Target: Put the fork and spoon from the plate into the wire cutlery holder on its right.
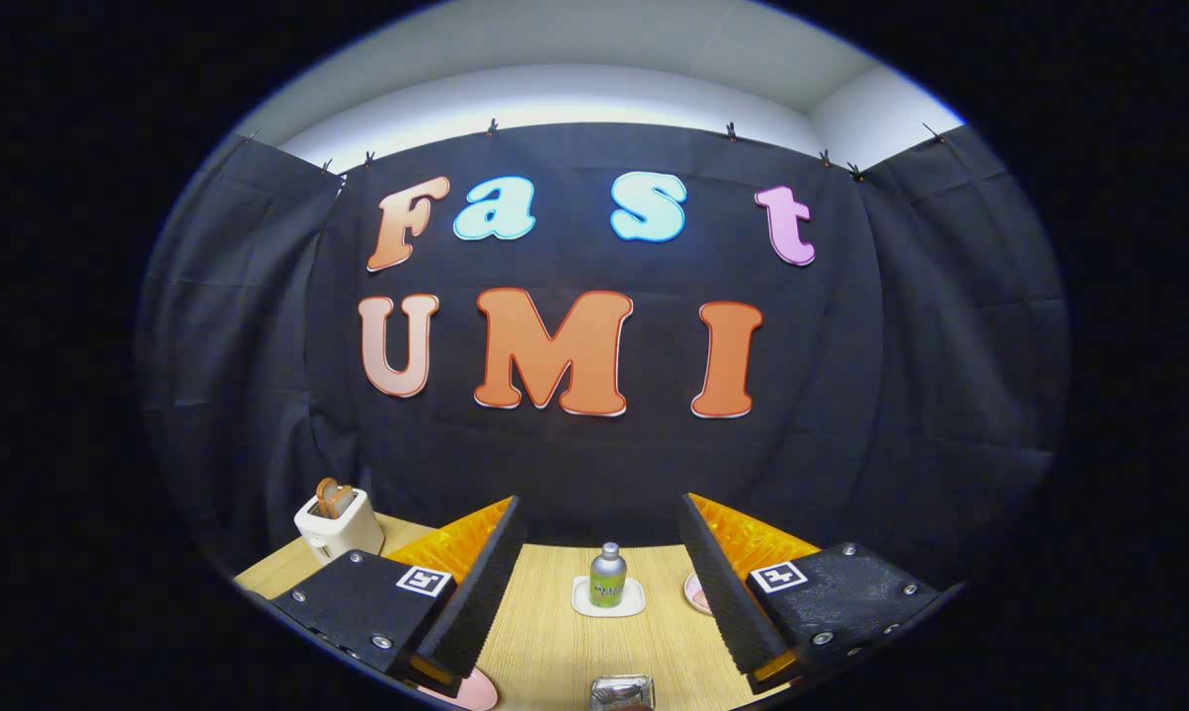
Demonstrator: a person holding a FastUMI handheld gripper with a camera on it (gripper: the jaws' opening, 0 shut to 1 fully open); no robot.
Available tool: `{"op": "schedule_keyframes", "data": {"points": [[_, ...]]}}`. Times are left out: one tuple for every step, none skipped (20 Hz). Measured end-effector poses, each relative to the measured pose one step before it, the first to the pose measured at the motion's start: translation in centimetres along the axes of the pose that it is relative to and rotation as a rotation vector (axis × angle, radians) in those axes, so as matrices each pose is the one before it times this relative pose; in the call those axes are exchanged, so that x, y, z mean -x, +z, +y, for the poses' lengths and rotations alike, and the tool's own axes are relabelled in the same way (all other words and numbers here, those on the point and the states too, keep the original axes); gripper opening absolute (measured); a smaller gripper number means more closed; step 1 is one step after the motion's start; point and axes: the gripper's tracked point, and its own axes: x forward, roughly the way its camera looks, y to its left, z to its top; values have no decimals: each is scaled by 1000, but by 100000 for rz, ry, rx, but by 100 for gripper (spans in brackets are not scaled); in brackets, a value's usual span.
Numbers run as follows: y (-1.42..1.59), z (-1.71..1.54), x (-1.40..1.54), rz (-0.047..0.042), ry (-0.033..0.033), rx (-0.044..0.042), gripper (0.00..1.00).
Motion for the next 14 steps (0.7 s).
{"op": "schedule_keyframes", "data": {"points": [[788,360,100,-1938,495,-903,95],[628,343,141,-1459,885,-945,96],[353,160,132,-1660,202,-836,97],[364,34,19,-1463,169,-417,97],[255,1,-57,-1295,-276,-132,97],[165,14,91,-624,-99,70,97],[38,-20,-11,-1061,-313,36,97],[135,62,9,-404,64,146,97],[11,-45,-6,-363,-240,-198,97],[77,142,6,-20,346,-388,97],[-65,-75,-3,119,43,-671,97],[-56,89,9,183,521,-726,97],[-31,-19,-57,255,375,-458,97],[1,-69,-9,-59,33,-267,97]]}}
